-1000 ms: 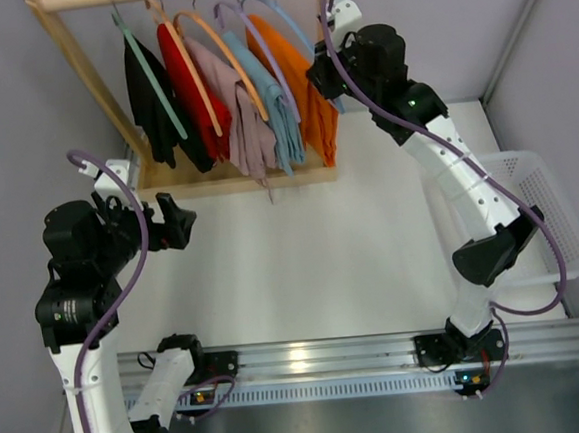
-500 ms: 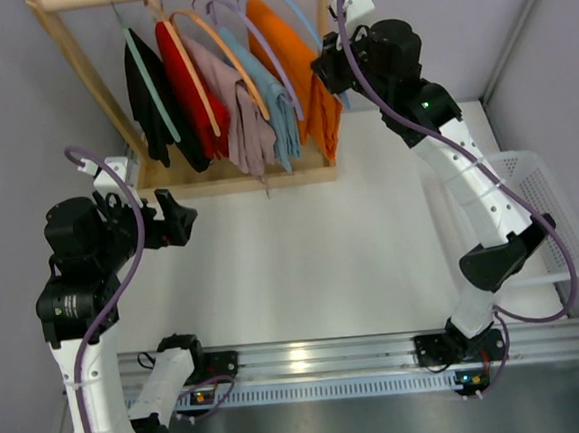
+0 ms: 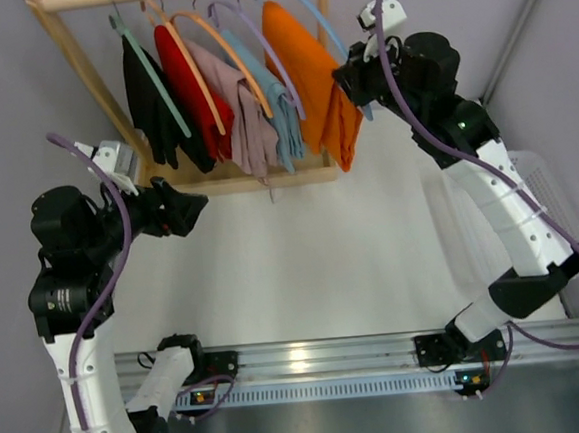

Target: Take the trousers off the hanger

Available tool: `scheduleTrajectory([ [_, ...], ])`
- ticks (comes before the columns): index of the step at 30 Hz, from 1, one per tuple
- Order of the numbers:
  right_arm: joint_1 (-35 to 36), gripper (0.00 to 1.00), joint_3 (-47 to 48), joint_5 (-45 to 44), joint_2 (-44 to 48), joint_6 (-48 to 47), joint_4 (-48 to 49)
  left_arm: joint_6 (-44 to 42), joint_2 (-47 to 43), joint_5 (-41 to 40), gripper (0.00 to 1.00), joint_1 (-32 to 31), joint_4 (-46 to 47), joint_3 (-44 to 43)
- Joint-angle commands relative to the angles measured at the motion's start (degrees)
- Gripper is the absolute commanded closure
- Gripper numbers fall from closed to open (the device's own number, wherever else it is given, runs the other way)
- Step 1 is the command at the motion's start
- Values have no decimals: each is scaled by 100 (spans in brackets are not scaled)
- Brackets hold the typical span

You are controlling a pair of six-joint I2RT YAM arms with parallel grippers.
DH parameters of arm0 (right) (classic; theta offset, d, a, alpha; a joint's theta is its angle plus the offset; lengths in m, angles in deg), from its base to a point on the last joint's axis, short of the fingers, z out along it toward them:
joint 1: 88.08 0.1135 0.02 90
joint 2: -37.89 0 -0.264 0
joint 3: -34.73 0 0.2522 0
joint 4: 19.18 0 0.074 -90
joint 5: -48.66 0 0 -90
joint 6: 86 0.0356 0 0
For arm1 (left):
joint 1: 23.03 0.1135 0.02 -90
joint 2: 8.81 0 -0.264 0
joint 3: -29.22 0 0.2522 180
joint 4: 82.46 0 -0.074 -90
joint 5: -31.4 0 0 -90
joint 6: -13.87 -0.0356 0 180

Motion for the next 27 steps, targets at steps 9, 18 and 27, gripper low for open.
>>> scheduleTrajectory([
  [9,-25,100,-873,-63,2169,14,1089,2850,661,1782,10,-43,2955,137],
  [18,-16,100,-1296,-195,2925,401,516,2957,1382,1158,11,-1272,3545,-223],
  [27,-16,100,-1471,-362,3488,419,-99,3167,2639,675,14,-3082,4467,-970],
])
